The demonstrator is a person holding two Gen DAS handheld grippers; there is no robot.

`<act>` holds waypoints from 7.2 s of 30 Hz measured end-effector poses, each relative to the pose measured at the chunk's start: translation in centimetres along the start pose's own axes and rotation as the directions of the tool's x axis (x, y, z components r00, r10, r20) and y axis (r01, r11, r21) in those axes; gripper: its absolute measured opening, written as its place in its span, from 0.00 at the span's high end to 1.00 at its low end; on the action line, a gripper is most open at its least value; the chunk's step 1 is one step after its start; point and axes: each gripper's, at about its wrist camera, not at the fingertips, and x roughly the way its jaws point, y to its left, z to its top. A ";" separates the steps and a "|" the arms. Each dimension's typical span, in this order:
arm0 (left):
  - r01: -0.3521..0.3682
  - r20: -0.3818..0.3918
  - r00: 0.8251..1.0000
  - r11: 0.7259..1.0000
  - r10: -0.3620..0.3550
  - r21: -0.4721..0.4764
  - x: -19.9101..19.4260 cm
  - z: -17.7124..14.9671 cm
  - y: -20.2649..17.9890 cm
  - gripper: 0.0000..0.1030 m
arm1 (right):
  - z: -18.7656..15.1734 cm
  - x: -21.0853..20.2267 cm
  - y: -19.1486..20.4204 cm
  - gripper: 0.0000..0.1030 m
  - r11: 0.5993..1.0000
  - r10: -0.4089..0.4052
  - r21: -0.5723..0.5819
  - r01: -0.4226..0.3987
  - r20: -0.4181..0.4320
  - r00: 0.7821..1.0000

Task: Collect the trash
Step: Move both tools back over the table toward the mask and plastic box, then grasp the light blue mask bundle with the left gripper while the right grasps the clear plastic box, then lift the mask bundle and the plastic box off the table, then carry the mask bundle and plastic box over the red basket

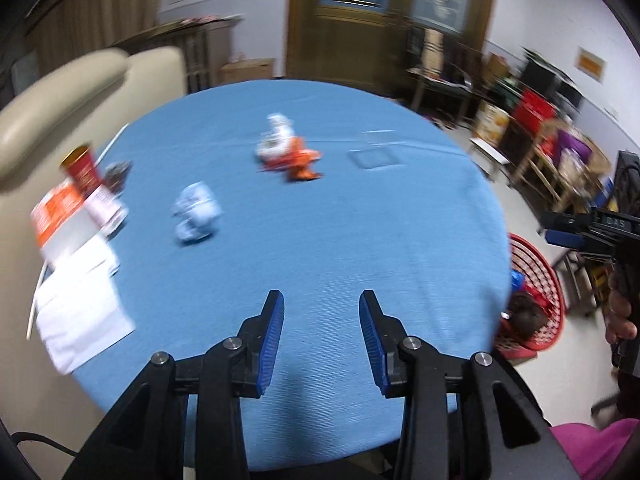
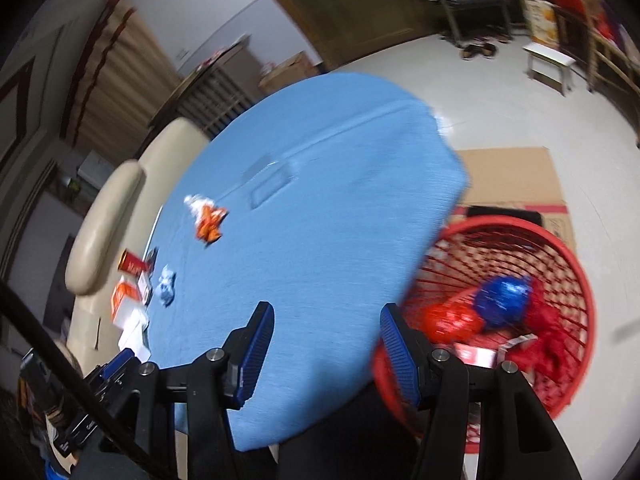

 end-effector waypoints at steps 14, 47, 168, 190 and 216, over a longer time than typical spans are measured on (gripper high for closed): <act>-0.050 -0.004 0.999 0.971 0.051 -0.235 0.9 0.6 9.9 0.61 | 6.6 7.8 8.3 0.42 0.997 0.045 -0.059 -0.049 -0.053 0.998; -0.169 -0.127 0.983 0.932 0.134 -0.321 13.1 8.9 12.3 0.45 | 18.5 24.5 8.2 0.36 0.913 -0.129 0.357 0.199 -0.209 0.969; 0.034 0.134 0.988 0.965 -0.071 0.261 -4.9 6.8 -15.8 0.73 | 0.1 -9.7 -2.0 0.41 0.992 0.114 0.022 -0.125 0.281 0.953; 0.071 0.056 0.993 0.924 -0.099 0.376 -3.2 6.3 -21.8 0.73 | -1.5 -10.8 -8.9 0.41 0.978 0.082 0.156 -0.135 0.305 0.949; 0.307 -0.238 0.947 0.834 -0.217 0.459 4.8 4.0 -29.7 0.70 | -4.0 -9.1 -17.2 0.40 0.932 -0.008 0.355 -0.075 0.226 0.974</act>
